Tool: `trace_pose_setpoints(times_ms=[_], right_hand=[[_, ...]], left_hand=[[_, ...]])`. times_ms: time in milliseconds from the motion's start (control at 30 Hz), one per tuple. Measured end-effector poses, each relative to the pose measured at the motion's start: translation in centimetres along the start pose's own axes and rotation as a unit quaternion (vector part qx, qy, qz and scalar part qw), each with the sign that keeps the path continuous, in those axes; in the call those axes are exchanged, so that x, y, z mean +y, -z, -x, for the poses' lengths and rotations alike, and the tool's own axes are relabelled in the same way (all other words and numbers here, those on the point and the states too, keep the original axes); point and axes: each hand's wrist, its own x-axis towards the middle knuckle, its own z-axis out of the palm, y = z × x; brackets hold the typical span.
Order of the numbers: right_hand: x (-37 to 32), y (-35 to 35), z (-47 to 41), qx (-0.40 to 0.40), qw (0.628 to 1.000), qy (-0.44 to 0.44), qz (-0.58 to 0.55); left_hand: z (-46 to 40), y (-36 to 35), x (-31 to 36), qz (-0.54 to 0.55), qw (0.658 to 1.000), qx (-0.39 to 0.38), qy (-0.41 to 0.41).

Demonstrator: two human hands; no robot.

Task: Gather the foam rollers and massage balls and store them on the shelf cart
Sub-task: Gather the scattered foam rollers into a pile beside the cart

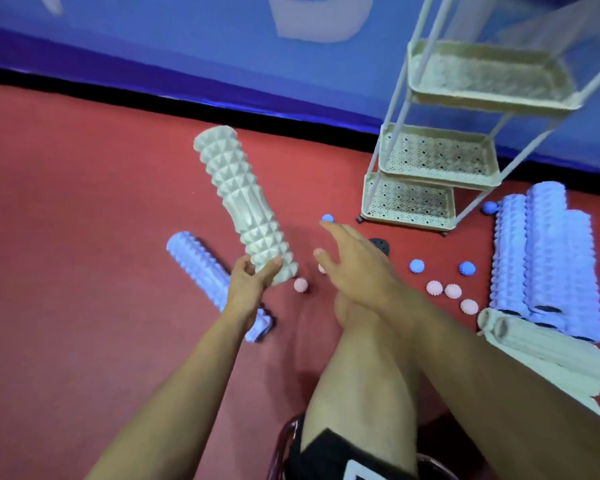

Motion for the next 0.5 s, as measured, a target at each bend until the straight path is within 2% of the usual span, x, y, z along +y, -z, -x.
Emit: trace_pose_setpoints(times_ms=[100,167,333,500], right_hand=[[2.8,5.7,2.1,0.073,0.995,-0.036,-0.054],[5.1,9.7,4.0,0.137,0.98,-0.068,-0.13],[10.5,17.3,10.2,0.27,0.895,-0.161,-0.317],[15.3,19.2,17.3,0.31,0.813,-0.229,-0.437]], left_hand=[[1.4,-7.2,5.0,-0.017,0.993,-0.096,-0.069],[3.1,-11.9,7.6,-0.012,0.983,-0.159,-0.091],[8.9,-23.5,9.7,-0.011,0.952,-0.286,-0.113],[14.2,-31.2,6.4,-0.065,0.936,-0.33,-0.102]])
